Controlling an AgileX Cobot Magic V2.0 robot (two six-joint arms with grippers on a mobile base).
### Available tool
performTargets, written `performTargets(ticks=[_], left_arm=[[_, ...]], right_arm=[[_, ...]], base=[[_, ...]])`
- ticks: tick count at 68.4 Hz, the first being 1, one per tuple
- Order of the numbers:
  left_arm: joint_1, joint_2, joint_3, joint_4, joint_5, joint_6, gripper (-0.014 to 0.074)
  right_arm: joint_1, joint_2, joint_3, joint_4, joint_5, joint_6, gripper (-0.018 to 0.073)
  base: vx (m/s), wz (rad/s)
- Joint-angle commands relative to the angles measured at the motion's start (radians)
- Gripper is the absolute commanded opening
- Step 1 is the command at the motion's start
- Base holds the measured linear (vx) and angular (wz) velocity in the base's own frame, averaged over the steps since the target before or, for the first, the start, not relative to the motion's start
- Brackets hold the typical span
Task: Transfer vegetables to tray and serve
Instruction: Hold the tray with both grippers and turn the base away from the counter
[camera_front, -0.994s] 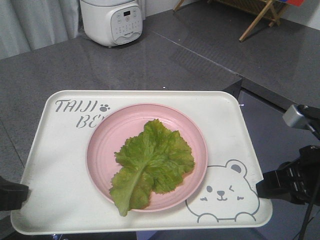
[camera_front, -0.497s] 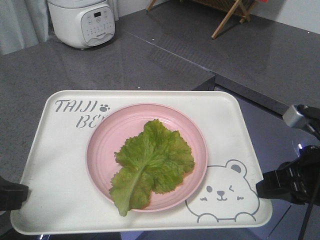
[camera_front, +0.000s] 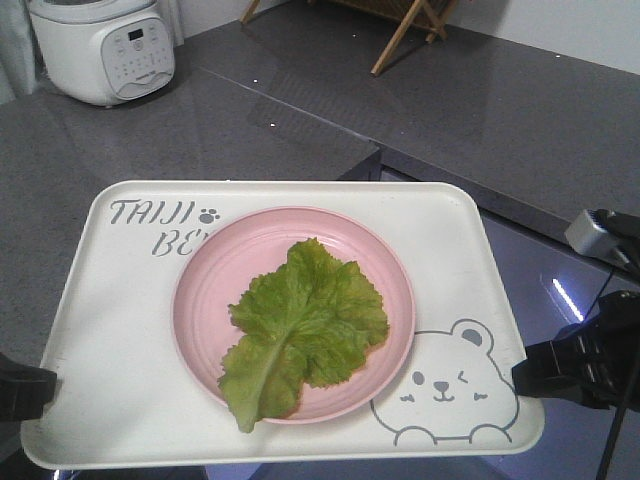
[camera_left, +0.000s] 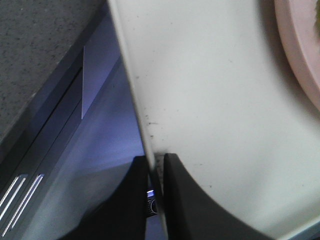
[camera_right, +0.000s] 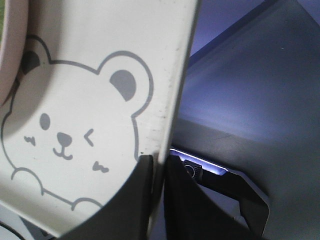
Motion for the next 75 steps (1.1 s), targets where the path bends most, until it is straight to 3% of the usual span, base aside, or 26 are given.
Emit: performTargets(ticks=[1, 75], left_arm=[[-0.011, -0.014, -0.027, -0.037, -0.062, 0.029, -0.0006], [-0.011, -0.014, -0.027, -0.037, -0.062, 0.029, -0.0006]], right_arm=[[0.005, -0.023, -0.026, 0.06, -0.001, -0.049, -0.0003], [0.005, -0.023, -0.026, 0.06, -0.001, -0.049, -0.0003]], base=[[0.03, -0.27], [0.06, -0.34]])
